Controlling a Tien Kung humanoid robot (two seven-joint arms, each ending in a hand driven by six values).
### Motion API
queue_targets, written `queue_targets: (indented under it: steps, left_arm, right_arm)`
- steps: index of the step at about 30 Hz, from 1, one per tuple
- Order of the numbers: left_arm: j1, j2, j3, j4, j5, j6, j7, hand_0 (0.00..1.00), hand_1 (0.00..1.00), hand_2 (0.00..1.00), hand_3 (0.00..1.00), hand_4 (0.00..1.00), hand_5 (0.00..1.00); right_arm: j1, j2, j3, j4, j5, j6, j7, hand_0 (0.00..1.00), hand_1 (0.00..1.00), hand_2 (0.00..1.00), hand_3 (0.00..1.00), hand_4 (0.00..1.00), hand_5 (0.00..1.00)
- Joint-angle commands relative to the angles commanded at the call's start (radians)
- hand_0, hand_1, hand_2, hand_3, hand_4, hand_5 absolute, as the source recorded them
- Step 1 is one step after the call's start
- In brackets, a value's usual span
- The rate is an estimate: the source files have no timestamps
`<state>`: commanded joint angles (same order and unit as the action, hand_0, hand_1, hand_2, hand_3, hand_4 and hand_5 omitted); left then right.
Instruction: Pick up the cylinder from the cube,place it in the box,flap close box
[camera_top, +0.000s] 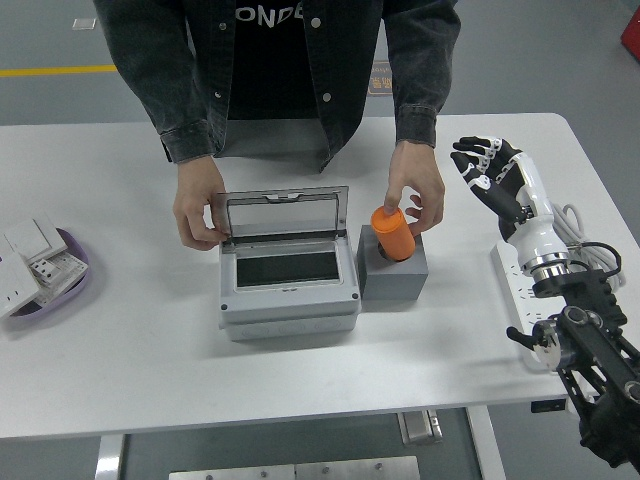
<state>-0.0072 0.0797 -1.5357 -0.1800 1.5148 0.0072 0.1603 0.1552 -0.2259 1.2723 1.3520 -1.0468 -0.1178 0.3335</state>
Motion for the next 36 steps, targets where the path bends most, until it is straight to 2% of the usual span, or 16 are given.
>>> queue_targets:
  steps: [17,36]
  left_arm:
    - [0.001,-0.002,0.001,0.000,-0.001,0.001,0.002,0.590,0.610,0.607,0.627,0.644,0.171]
    - [0.002,0.000,0.006,0.000,-0.004,0.001,0.003,0.590,0.610,0.607,0.627,0.644,0.172]
  right_arm:
    - [0.001,0.006,-0.019,-0.009,-0.001,-0.012,0.020,0.736,0.641,0.636,0.598,0.828,0.297]
    - [0.073,0.033,-0.189,-0.158,-0.008,-0.074,0.087,0.722,0.638,0.629,0.598,0.827,0.291]
